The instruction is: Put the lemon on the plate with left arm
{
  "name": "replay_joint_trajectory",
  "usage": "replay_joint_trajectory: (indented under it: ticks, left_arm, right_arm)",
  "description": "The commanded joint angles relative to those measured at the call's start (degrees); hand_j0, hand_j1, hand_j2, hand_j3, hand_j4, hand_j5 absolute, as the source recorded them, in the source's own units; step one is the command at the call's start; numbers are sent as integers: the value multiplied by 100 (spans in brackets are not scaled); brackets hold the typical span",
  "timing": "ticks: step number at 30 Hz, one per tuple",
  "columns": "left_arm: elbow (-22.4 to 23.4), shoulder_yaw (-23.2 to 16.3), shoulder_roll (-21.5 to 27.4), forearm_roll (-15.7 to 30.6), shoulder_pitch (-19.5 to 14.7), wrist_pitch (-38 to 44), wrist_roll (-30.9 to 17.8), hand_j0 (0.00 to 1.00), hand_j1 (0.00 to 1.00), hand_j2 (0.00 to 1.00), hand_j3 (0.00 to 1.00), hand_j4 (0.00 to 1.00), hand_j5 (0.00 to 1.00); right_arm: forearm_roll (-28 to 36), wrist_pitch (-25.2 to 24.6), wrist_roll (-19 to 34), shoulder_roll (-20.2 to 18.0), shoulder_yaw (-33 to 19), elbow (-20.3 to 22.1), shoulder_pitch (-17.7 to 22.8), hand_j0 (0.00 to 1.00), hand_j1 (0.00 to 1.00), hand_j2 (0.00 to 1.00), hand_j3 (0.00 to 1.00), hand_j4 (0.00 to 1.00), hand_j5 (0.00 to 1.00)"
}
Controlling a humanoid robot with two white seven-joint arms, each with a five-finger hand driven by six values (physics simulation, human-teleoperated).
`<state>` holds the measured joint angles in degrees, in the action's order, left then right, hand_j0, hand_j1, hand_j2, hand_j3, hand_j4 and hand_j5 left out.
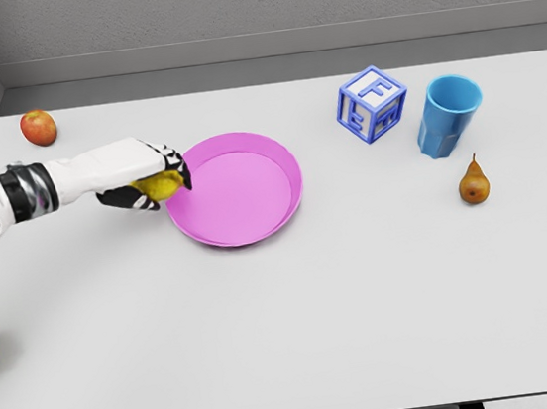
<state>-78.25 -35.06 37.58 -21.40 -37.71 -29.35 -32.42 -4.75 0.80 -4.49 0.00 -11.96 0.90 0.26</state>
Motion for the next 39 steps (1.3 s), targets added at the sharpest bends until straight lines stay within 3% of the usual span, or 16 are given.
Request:
replay_joint_trajectory:
  ticks: [1, 11, 24, 25, 26, 30, 32, 37, 39]
  left_arm:
    - [-6, -71, -111, 13, 0, 18, -1, 56, 56, 56, 56, 56, 56]
    - [-58, -194, -418, -4, -141, 44, -71, 56, 56, 56, 56, 56, 56]
    - [-58, -326, -937, -365, -246, 211, -89, 56, 56, 56, 56, 56, 56]
    - [-58, -352, -937, -356, -246, 185, -89, 66, 66, 66, 66, 66, 66]
    - [-41, -352, -937, -347, -255, 202, -80, 99, 99, 99, 99, 99, 99]
    - [-41, -343, -928, -338, -281, 202, -80, 100, 100, 100, 100, 100, 100]
    - [-137, -229, -840, -294, -413, 193, -71, 100, 100, 100, 100, 100, 100]
    - [-94, 834, 47, -242, -299, 167, -53, 100, 100, 100, 100, 100, 100]
    - [-67, 1107, 416, 22, 70, 167, -45, 100, 100, 100, 100, 100, 100]
  right_arm:
    - [0, -1, 0, 0, 0, -2, 0, 100, 100, 100, 100, 100, 100]
    - [0, -1, 0, 0, 0, -2, 0, 100, 100, 100, 100, 100, 100]
    - [0, -1, 0, 0, 0, -2, 0, 100, 100, 100, 100, 100, 100]
    - [0, -1, 0, 0, 0, -2, 0, 100, 100, 100, 100, 100, 100]
    - [0, -1, 0, 0, 0, -2, 0, 100, 100, 100, 100, 100, 100]
    - [0, -1, 0, 0, 0, 6, 0, 100, 100, 100, 100, 100, 100]
    - [0, 8, 0, 0, 0, -2, 0, 100, 100, 100, 100, 100, 100]
    - [0, 8, 0, 0, 0, -2, 0, 100, 100, 100, 100, 100, 100]
    - [0, -1, 0, 0, 0, -2, 0, 100, 100, 100, 100, 100, 100]
